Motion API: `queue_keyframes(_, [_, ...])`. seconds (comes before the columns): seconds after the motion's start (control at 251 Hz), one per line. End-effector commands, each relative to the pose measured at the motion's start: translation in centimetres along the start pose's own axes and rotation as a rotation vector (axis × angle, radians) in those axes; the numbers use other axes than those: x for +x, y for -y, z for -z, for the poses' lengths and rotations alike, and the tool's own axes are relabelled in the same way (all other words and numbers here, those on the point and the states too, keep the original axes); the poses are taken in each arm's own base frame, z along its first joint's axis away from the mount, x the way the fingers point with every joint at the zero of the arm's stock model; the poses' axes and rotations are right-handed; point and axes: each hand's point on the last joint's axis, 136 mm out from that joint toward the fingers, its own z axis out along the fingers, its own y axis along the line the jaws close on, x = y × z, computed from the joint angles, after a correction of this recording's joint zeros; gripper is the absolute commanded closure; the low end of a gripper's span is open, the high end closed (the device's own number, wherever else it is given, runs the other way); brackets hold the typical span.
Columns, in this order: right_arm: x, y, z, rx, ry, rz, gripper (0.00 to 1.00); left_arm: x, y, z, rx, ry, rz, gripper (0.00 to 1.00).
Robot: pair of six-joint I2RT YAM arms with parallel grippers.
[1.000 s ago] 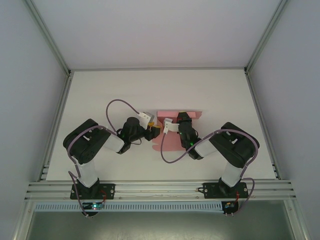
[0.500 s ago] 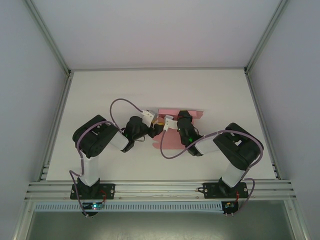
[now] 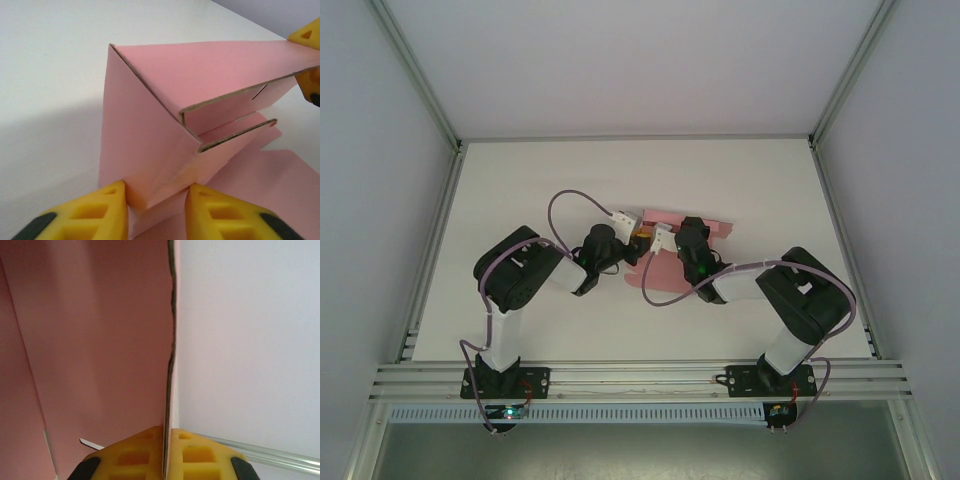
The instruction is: Assemble paper box
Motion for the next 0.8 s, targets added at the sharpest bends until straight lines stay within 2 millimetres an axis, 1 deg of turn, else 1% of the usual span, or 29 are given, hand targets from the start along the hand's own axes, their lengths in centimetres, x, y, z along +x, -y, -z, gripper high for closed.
queue_keyframes(0.0, [-1.5,-12.2,3.0,-0.445,0.190,0.187,1.00,-5.7,1.9,-1.1,0.059,0.196,-0.002,0.73])
queue_keyframes(0.048, [-1.6,-12.3,2.9,-0.453,0.192,0.183,1.00,-6.2,2.1,-1.1,0.068,0.213,0.000,0.78])
queue_keyframes(0.14, [-1.6,-12.4,2.9,-0.456,0.188,0.178,1.00,-7.2,1.8,-1.2,0.049,0.231,0.029,0.85])
queue_keyframes(0.176, [-1.5,-12.4,2.9,-0.458,0.187,0.180,1.00,-7.4,1.8,-1.3,0.043,0.228,0.040,0.91])
queue_keyframes(0.215, [-1.6,-12.4,2.9,-0.460,0.189,0.173,1.00,-7.6,1.8,-1.3,0.030,0.222,0.048,1.00])
queue_keyframes(0.307, [-1.8,-12.1,3.0,-0.463,0.203,0.148,1.00,-7.8,1.0,-1.2,-0.061,0.228,0.058,1.00])
queue_keyframes(0.343, [-1.8,-12.1,3.1,-0.467,0.203,0.142,1.00,-7.6,1.1,-1.2,-0.072,0.221,0.050,1.00])
queue_keyframes(0.407, [-1.8,-12.1,3.0,-0.473,0.198,0.138,1.00,-7.3,0.4,-1.1,-0.132,0.205,0.063,1.00])
queue_keyframes(0.543, [-2.1,-11.9,3.2,-0.483,0.206,0.112,1.00,-6.4,-2.6,0.0,-0.400,0.184,0.107,1.00])
queue_keyframes(0.67, [-2.1,-11.7,3.3,-0.498,0.203,0.077,1.00,-5.6,-5.7,2.2,-0.722,0.163,0.180,1.00])
queue_keyframes(0.754, [-2.1,-11.9,3.5,-0.524,0.198,0.075,1.00,-5.1,-6.6,2.9,-0.842,0.133,0.214,1.00])
queue_keyframes(0.798, [-2.2,-11.9,3.4,-0.530,0.195,0.070,1.00,-4.7,-6.8,3.1,-0.872,0.127,0.240,1.00])
